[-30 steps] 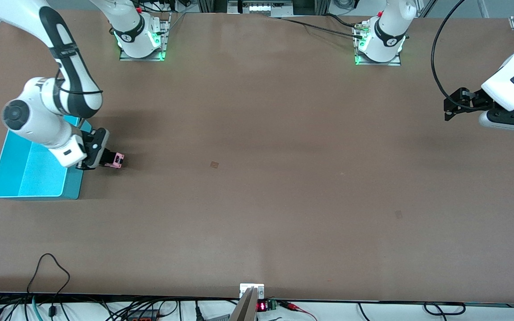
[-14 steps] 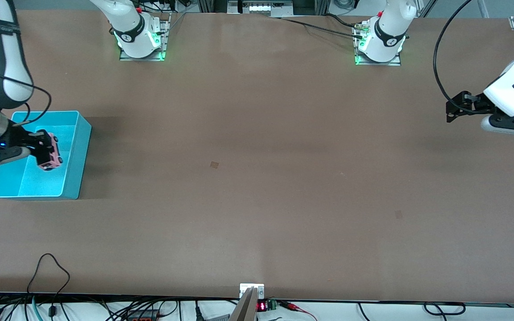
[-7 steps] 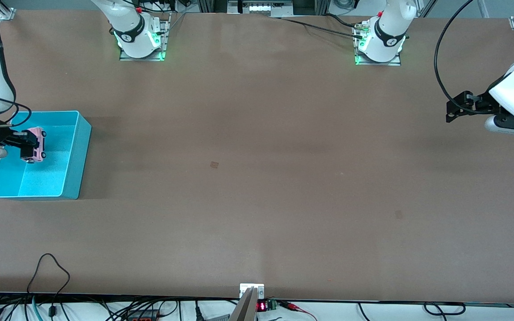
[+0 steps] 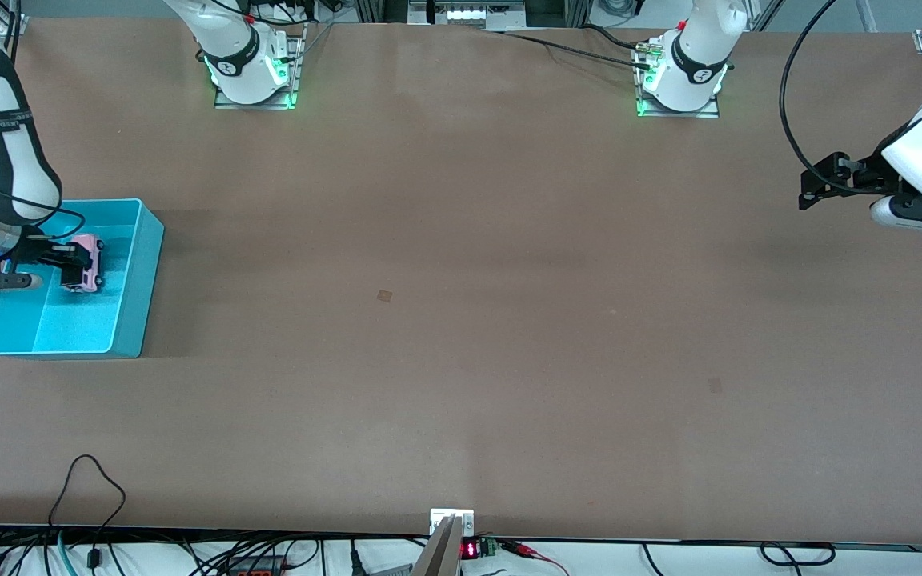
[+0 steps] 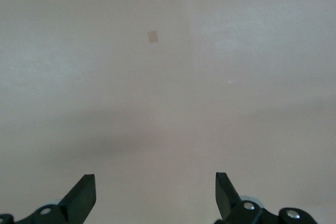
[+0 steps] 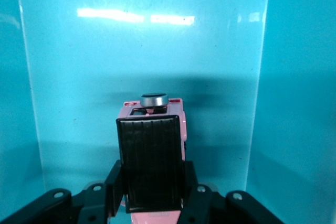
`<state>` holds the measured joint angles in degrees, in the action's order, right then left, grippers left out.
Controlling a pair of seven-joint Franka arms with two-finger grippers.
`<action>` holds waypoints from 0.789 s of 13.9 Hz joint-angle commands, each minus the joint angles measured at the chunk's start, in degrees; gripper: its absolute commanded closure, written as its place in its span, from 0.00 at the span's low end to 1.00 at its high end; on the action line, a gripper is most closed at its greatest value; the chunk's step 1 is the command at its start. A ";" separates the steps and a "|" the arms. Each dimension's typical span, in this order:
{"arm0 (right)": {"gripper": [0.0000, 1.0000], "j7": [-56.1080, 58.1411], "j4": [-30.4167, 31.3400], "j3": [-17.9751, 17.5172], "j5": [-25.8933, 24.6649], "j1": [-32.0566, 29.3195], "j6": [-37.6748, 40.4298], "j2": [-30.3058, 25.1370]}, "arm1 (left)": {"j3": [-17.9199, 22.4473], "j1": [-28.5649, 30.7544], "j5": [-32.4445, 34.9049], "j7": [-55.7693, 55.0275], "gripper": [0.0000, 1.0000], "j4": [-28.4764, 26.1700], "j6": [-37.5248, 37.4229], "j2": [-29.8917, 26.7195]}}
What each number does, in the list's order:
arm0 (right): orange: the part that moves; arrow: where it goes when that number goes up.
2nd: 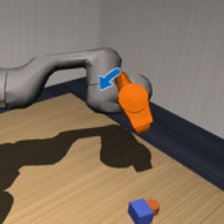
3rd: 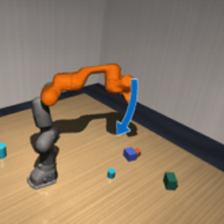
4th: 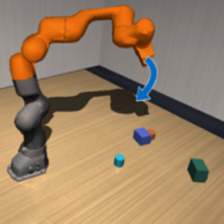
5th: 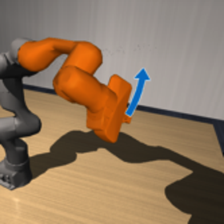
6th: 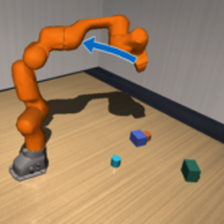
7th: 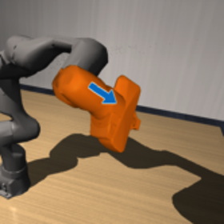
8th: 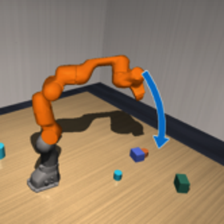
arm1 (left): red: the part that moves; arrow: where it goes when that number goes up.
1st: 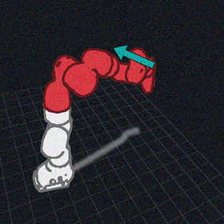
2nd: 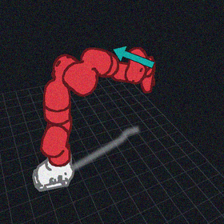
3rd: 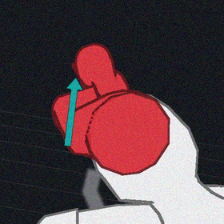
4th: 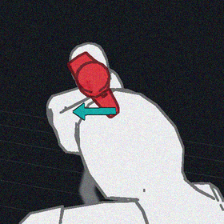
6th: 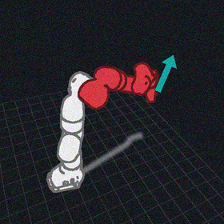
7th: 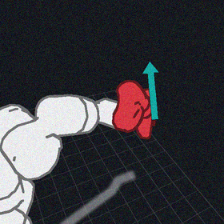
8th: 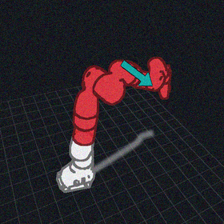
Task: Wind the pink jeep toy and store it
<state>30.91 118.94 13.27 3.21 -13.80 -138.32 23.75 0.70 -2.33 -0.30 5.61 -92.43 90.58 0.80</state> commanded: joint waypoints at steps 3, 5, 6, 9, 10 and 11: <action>0.33 -0.24 0.59 -0.79 0.75 -0.52 -0.03 -0.89 | -0.70 0.66 -0.32 0.27 0.00 -0.74 -0.67 -1.42; 0.00 -0.06 0.33 -0.79 0.75 -0.35 0.50 -1.33 | -0.79 0.66 -0.32 0.27 0.00 -0.56 -0.85 -1.33; 0.00 0.02 0.07 -0.96 0.66 -0.09 0.94 -1.86 | -0.87 0.66 -0.32 0.28 0.00 -0.56 -0.85 -1.41; 0.00 0.20 -0.72 -1.75 0.66 1.32 3.40 -4.93 | -1.05 0.57 -0.23 0.36 0.00 -0.39 -1.29 -1.24; 0.00 1.07 -1.16 -1.75 0.48 2.11 4.27 -6.24 | -1.05 0.57 -0.23 0.36 0.00 -0.47 -1.37 -1.24; 0.00 3.43 -1.86 -1.84 0.48 3.25 6.20 -8.17 | -1.05 0.57 -0.23 0.36 0.00 -0.47 -1.38 -1.15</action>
<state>31.66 117.36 11.63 3.20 -12.22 -135.58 19.75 0.06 -2.18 -0.30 5.61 -92.47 89.85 0.50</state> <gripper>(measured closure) 0.000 0.000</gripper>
